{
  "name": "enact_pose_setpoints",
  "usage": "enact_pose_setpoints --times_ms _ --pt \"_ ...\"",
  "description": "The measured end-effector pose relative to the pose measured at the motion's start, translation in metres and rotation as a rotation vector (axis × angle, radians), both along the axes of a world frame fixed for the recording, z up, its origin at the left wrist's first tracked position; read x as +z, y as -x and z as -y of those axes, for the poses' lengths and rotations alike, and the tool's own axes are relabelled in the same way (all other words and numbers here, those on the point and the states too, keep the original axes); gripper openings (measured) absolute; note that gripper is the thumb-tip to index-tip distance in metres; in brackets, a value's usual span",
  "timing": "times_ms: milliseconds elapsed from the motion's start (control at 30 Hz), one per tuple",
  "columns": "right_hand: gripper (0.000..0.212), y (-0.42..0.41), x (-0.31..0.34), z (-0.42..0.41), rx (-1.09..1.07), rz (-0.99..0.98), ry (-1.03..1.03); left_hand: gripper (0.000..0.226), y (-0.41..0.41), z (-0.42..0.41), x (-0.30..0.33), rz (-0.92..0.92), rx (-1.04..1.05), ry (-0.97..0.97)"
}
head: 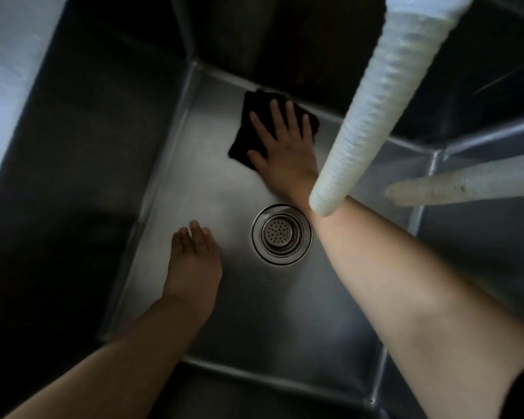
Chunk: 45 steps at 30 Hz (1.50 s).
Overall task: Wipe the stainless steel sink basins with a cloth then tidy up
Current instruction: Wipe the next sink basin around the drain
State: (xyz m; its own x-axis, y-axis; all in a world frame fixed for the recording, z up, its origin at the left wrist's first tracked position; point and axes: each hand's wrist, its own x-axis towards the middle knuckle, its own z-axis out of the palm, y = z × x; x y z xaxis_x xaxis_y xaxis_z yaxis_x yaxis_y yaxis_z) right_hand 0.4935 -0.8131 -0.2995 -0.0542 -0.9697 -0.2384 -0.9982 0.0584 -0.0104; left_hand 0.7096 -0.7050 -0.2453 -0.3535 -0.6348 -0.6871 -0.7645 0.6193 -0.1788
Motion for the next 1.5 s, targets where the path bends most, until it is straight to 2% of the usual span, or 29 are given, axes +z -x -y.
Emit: enact_pose_setpoints --times_ms 100,200,433,567,800,1000,1100,1200,1333,1500 --pt "0.068 0.042 -0.002 -0.029 -0.089 0.020 0.057 0.080 0.000 0.000 0.000 0.017 0.006 0.006" --pt "0.072 0.081 -0.006 -0.057 -0.182 -0.071 -0.004 0.084 0.000 -0.001 -0.001 0.025 -0.002 0.014" --pt "0.077 0.126 -0.001 -0.121 -0.596 -0.080 -0.086 0.092 -0.001 -0.002 -0.002 0.029 0.003 -0.009" --pt "0.069 0.103 0.003 -0.153 -0.649 -0.061 -0.104 0.085 0.000 -0.002 0.001 0.020 0.023 -0.020" --pt "0.075 0.035 0.007 -0.238 -0.676 -0.049 -0.137 0.087 0.001 -0.003 0.009 0.034 0.000 -0.036" --pt "0.080 -0.024 0.014 -0.308 -0.763 0.009 -0.380 0.100 0.001 -0.003 0.014 0.044 -0.017 -0.049" --pt "0.082 -0.044 0.016 -0.331 -0.810 0.066 -0.529 0.095 0.002 -0.003 0.014 0.040 -0.018 -0.041" --pt "0.090 -0.048 0.018 -0.326 -0.871 0.101 -0.580 0.094 0.001 -0.003 0.013 0.040 -0.013 -0.044" --pt "0.101 -0.033 0.012 -0.290 -0.969 0.070 -0.444 0.104 0.000 -0.001 0.010 0.042 -0.023 -0.045" --pt "0.095 0.036 0.006 -0.219 -0.821 0.010 -0.301 0.106 -0.002 -0.001 0.009 0.015 -0.024 -0.025"
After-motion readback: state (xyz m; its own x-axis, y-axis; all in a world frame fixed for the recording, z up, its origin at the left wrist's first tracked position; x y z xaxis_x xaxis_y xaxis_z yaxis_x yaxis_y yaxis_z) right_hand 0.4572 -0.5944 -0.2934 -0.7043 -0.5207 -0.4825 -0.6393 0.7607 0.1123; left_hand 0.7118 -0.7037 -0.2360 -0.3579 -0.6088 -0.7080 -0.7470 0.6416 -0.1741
